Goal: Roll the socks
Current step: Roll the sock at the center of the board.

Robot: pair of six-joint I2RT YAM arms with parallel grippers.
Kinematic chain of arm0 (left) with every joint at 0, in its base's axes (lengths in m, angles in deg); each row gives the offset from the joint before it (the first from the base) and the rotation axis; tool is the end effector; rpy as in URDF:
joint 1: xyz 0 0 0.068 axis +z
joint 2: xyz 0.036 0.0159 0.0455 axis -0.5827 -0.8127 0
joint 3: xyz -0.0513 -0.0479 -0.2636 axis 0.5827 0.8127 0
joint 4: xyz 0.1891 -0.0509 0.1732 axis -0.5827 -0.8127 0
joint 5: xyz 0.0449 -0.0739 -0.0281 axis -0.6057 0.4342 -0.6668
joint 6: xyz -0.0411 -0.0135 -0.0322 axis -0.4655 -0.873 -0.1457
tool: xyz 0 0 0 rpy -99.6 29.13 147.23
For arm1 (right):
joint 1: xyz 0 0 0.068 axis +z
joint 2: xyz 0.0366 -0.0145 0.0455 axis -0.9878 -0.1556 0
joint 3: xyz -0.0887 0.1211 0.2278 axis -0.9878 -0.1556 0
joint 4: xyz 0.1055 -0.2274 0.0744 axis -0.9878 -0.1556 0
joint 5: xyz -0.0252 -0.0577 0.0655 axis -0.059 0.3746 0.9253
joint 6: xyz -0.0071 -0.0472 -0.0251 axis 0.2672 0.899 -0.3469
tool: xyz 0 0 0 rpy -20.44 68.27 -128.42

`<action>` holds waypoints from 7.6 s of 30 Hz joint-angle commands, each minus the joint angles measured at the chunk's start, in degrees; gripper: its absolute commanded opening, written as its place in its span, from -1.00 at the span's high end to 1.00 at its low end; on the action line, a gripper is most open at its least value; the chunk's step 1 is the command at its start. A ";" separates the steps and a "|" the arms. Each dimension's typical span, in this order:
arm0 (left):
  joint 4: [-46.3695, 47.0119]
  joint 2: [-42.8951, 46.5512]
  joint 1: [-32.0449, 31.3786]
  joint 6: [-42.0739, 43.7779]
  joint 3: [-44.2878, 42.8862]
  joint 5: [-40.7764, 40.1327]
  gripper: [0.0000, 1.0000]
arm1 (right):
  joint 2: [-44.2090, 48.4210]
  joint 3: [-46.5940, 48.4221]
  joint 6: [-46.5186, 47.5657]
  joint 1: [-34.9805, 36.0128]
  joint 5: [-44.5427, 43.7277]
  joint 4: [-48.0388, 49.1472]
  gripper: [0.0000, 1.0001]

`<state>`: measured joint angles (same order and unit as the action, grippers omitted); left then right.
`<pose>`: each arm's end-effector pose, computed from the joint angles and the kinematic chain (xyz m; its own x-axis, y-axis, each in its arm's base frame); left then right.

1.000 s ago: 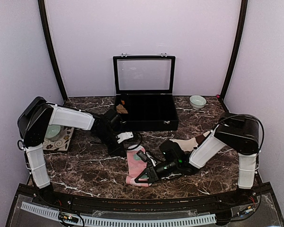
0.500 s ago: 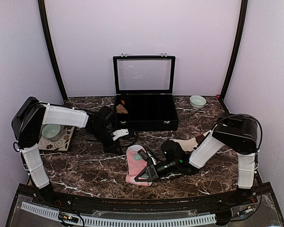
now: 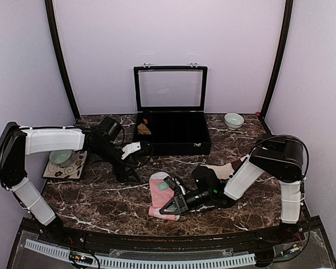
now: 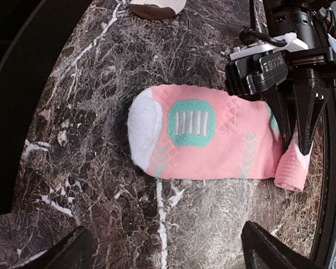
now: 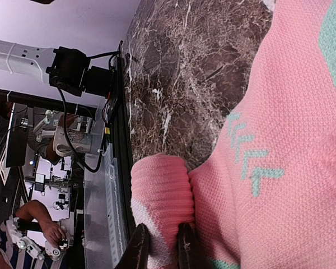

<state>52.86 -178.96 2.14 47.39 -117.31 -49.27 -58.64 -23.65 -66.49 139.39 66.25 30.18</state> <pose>0.2620 -0.1944 0.2102 -0.1776 0.7087 -0.6828 0.9762 0.2146 -0.0312 0.1569 0.3005 0.0672 -0.8785 -0.3607 -0.3134 -0.4142 0.2479 0.8758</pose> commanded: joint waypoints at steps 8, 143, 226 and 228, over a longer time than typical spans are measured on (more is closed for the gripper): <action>1.34 1.98 -11.84 4.35 2.93 3.25 -0.98 | -10.36 -9.24 2.89 -0.25 -6.71 -30.33 0.87; -28.05 -35.23 -12.32 5.40 -18.83 9.70 0.97 | 14.29 -3.47 74.74 11.12 -33.28 -23.14 0.52; -9.01 -20.52 -10.94 5.21 -3.41 4.37 0.88 | 22.51 -12.83 27.56 -0.49 -22.66 -17.93 -0.99; -9.82 -21.54 -10.40 5.27 -4.11 4.81 0.88 | 25.39 -13.73 30.59 0.00 -24.82 -18.93 -0.99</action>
<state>52.69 -195.88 -10.36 51.69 -122.20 -41.41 -36.39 -34.14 -42.45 138.80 49.75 14.42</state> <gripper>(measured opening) 0.079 0.985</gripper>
